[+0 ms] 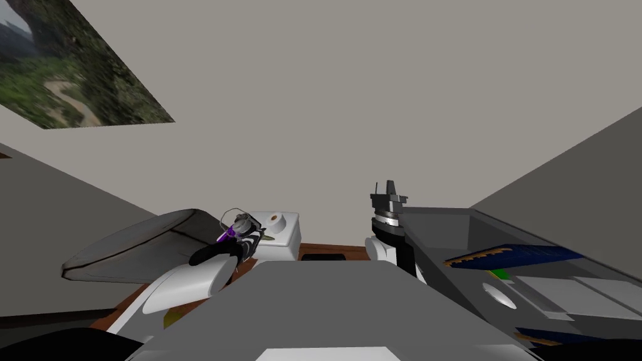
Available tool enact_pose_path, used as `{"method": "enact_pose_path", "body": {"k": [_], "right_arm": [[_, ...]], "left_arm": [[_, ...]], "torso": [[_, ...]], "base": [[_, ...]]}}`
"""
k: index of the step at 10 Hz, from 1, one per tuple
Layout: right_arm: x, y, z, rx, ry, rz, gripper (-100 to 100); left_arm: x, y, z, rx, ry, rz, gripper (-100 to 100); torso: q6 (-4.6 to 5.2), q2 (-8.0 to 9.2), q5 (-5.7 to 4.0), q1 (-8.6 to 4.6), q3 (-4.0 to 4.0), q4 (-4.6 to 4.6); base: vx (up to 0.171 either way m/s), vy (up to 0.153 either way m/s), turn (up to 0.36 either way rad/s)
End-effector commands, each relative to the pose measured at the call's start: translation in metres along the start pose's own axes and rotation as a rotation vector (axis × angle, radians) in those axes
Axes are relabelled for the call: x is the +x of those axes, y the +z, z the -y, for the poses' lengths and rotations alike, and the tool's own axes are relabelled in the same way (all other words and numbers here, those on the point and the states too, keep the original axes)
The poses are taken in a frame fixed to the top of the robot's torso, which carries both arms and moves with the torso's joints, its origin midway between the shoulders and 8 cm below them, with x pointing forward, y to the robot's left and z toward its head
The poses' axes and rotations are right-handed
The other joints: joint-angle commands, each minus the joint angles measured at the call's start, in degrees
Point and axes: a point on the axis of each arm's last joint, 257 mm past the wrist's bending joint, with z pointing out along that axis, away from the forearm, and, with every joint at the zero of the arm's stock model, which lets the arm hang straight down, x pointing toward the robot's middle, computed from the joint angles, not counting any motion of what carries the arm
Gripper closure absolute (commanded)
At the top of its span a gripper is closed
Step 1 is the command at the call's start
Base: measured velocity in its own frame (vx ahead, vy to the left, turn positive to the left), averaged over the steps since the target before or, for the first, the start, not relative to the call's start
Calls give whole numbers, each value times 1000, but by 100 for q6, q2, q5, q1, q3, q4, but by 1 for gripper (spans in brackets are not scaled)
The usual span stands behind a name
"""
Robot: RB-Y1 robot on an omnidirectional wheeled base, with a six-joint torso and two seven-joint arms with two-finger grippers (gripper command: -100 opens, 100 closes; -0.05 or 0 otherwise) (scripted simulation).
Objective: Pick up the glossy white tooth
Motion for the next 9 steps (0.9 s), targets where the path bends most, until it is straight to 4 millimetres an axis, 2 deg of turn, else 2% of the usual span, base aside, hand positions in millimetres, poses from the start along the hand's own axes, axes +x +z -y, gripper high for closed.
{"method": "enact_pose_path", "body": {"k": [1, 4, 6, 7, 8, 9], "right_arm": [[0, 0, 0, 0, 0, 0, 0], [0, 0, 0, 0, 0, 0, 0], [0, 0, 0, 0, 0, 0, 0], [0, 0, 0, 0, 0, 0, 0], [0, 0, 0, 0, 0, 0, 0], [0, 0, 0, 0, 0, 0, 0]], "left_arm": [[4, 0, -12, -44, 9, -16, -100], [9, -2, -31, -117, 27, -44, -100], [9, -4, -32, -120, 28, -44, -100], [9, -4, -33, -124, 29, -45, 0], [8, 3, -34, -123, 25, -43, -100], [8, 8, -35, -122, 23, -41, -100]], "torso": [[0, 0, 0, 0, 0, 0], [0, 3, 0, 1, 2, 1], [6, 3, 5, 0, 1, 0], [7, 10, 6, 0, 4, 1], [7, 16, 6, 1, 8, 2], [8, 19, 6, 2, 10, 3]], "base": [[77, 6, -17], [78, 3, -13], [37, -2, -7], [0, 0, 0], [-3, -1, -24], [-9, 2, -27]]}}
